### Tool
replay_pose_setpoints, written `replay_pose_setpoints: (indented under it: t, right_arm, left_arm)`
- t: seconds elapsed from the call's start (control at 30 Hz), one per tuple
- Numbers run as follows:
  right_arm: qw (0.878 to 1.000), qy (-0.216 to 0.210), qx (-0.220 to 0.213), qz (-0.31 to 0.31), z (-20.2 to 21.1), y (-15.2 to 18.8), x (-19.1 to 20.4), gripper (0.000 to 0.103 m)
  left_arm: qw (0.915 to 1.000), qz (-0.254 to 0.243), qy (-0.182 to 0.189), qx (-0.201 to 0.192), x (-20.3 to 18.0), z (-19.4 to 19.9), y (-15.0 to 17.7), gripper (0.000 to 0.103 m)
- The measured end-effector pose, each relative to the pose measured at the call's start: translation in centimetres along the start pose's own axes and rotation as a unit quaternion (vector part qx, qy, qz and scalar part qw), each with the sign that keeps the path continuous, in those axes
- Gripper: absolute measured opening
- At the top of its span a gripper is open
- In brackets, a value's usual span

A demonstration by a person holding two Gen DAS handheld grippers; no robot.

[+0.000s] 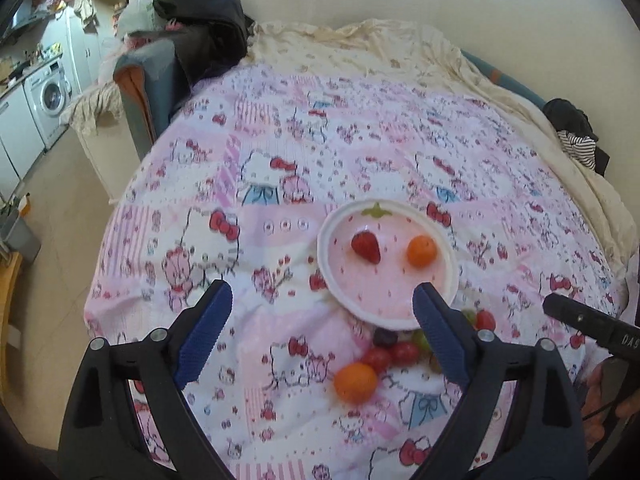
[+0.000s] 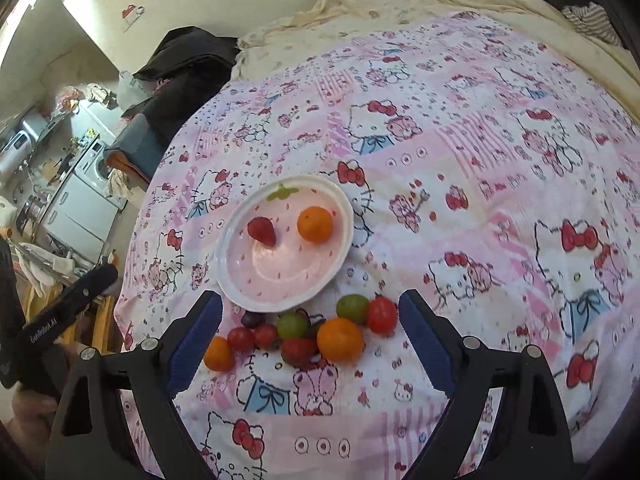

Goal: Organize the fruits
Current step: 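Withdraw both tools from the plate back toward the fruit row, then grasp a tangerine with the left tool while the right tool grasps another tangerine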

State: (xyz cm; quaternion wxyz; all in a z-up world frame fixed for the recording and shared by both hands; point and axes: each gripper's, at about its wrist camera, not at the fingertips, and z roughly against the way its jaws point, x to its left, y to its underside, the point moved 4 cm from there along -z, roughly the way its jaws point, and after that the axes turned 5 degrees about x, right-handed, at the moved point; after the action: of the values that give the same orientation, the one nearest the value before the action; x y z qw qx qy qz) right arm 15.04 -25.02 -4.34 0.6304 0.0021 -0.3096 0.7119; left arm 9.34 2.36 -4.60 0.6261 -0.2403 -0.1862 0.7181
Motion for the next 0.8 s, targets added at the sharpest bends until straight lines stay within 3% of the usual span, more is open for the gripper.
replay_pose_setpoints:
  t: [0.13, 0.4, 0.57, 0.7, 0.8]
  right_arm:
    - [1.000, 0.004, 0.010, -0.011, -0.4, 0.6, -0.3, 0.092]
    - [0.999, 0.021, 0.029, -0.027, -1.6, 1.0, -1.0, 0.092]
    - [0.998, 0.005, 0.038, -0.050, -2.2, 0.8, -1.4, 0.092]
    - [0.998, 0.007, 0.038, -0.045, -2.5, 0.6, -1.2, 0.092]
    - [0.998, 0.008, 0.043, -0.043, -2.9, 0.5, -1.2, 0.092]
  left_arm:
    - [0.9991, 0.027, 0.015, 0.027, 0.9, -0.9, 0.9, 0.090]
    - [0.9957, 0.073, -0.001, 0.057, 3.0, -2.6, 1.6, 0.090]
    - [0.9915, 0.093, -0.009, 0.090, 3.3, -4.7, 2.3, 0.090]
    - [0.9831, 0.112, 0.017, 0.144, 2.3, -7.0, 4.2, 0.089]
    - [0.9765, 0.085, 0.033, 0.195, 0.3, -8.8, 6.1, 0.088]
